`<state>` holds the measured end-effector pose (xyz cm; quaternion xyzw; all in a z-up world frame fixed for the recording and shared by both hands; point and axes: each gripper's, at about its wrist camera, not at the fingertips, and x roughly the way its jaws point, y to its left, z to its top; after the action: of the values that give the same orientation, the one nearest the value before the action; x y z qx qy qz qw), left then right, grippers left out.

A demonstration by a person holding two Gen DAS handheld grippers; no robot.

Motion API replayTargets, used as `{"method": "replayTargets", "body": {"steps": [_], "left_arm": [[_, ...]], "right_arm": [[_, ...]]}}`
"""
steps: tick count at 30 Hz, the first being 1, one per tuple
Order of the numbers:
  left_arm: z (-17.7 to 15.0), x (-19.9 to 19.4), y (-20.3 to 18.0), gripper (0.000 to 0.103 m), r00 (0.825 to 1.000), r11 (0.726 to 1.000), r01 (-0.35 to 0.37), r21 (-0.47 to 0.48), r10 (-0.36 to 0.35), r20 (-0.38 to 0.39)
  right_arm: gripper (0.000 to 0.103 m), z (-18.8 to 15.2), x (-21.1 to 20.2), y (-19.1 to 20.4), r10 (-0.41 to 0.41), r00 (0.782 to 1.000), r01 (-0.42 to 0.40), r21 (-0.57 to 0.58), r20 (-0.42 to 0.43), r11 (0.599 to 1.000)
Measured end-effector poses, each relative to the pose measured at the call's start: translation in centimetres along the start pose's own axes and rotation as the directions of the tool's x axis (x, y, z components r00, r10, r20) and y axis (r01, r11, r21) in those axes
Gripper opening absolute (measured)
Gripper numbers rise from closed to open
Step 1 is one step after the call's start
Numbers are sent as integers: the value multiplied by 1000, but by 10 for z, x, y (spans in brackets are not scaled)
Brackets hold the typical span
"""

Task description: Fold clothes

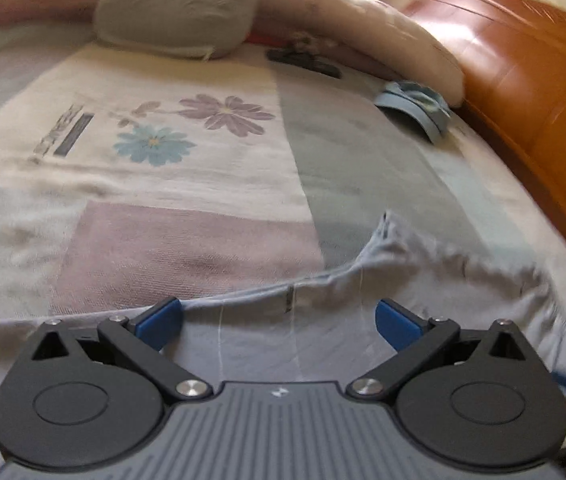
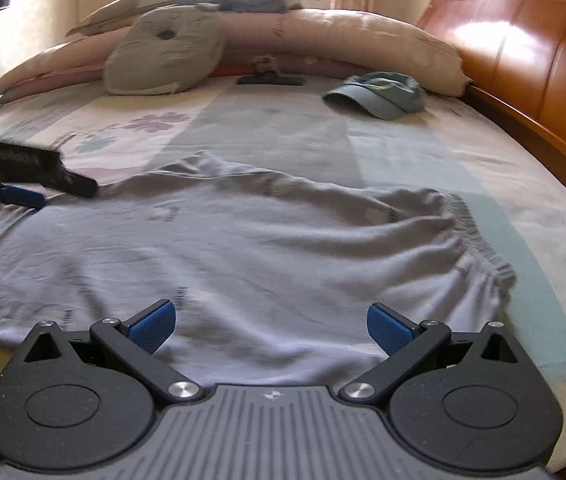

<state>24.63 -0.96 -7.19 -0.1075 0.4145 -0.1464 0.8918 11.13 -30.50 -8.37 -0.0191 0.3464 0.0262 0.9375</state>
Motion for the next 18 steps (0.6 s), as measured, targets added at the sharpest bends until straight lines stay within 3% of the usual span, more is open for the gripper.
{"method": "replayTargets", "body": {"steps": [4,8,14,18], "left_arm": [[6,-4,-30,102,995,994,92,51,-90,-34],[9,16,-64,102,971,972,218,81,-208,-115],[19,63,-70,102,978,983,179,46,-173,-116],[28,58,-69,102,975,982,186,34,-180,-133]], "right_arm": [[103,-7,16,-16,18,999,-16,68,-31,998],[103,-10,18,-15,13,1000,-13,61,-7,998],[103,-13,17,-18,28,1000,-29,59,11,998],[103,-13,17,-18,35,999,-36,53,11,998]]}}
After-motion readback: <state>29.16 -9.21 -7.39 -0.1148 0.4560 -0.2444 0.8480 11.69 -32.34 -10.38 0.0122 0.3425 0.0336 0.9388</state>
